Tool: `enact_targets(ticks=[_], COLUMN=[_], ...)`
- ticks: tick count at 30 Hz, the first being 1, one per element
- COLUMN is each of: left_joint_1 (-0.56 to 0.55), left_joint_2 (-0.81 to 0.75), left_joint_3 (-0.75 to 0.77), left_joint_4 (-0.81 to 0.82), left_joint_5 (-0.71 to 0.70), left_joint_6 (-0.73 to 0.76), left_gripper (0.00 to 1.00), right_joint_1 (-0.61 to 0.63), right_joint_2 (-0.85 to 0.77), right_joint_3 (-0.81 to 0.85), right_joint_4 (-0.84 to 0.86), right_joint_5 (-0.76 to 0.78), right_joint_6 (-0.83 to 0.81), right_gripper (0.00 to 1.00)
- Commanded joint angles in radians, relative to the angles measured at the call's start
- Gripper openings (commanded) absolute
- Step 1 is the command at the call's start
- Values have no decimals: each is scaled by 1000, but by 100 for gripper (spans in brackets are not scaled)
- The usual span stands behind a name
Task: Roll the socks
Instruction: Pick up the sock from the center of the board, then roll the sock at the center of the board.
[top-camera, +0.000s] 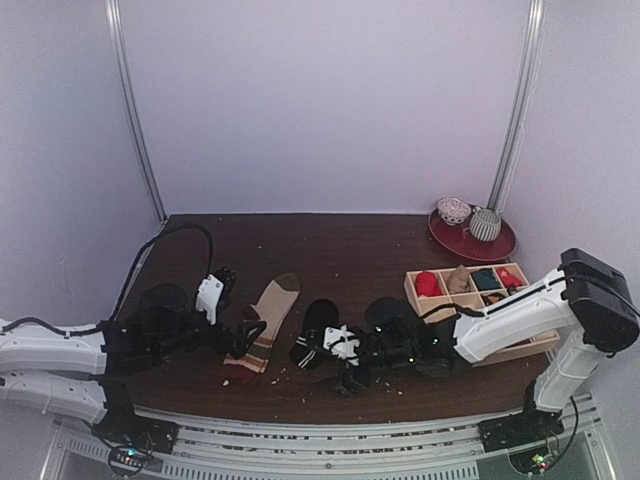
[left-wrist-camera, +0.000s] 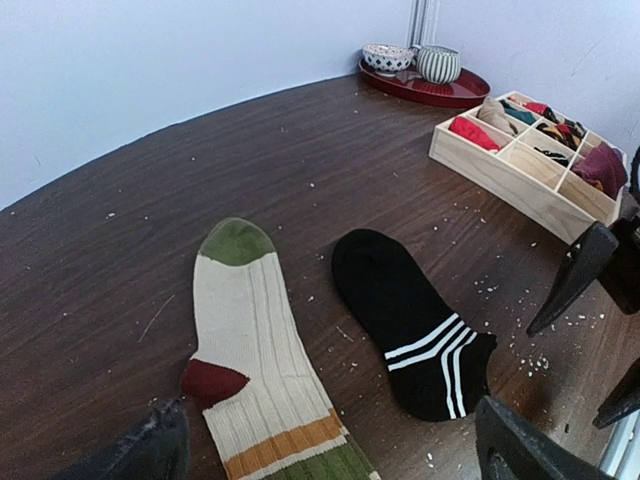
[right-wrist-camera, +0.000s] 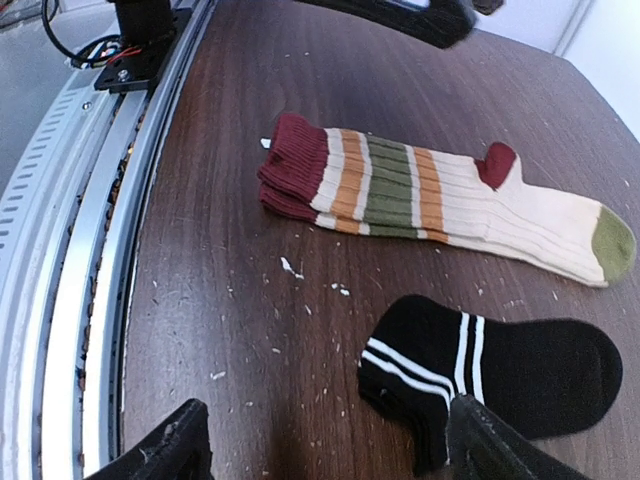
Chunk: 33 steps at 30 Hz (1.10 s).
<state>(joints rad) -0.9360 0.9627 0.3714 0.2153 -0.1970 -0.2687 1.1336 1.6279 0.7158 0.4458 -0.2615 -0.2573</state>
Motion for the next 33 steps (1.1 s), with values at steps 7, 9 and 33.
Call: enact_targets(ticks=[7, 9, 33], left_joint_1=[3, 3, 3], left_joint_2=[-16, -35, -35], left_joint_3=[-30, -40, -63], left_joint_4=[47, 40, 80], left_joint_5=[-9, -23, 30], left_joint_6=[-4, -6, -2], left_gripper=[98, 98, 95], right_joint_1=[-45, -66, -144], right_joint_2=[223, 244, 348], right_joint_3=[218, 222, 217], right_joint_4=[-139, -142, -78], right_joint_5=[-158, -178, -145], right_joint_6=[-183, -175, 97], right_gripper=[76, 73, 10])
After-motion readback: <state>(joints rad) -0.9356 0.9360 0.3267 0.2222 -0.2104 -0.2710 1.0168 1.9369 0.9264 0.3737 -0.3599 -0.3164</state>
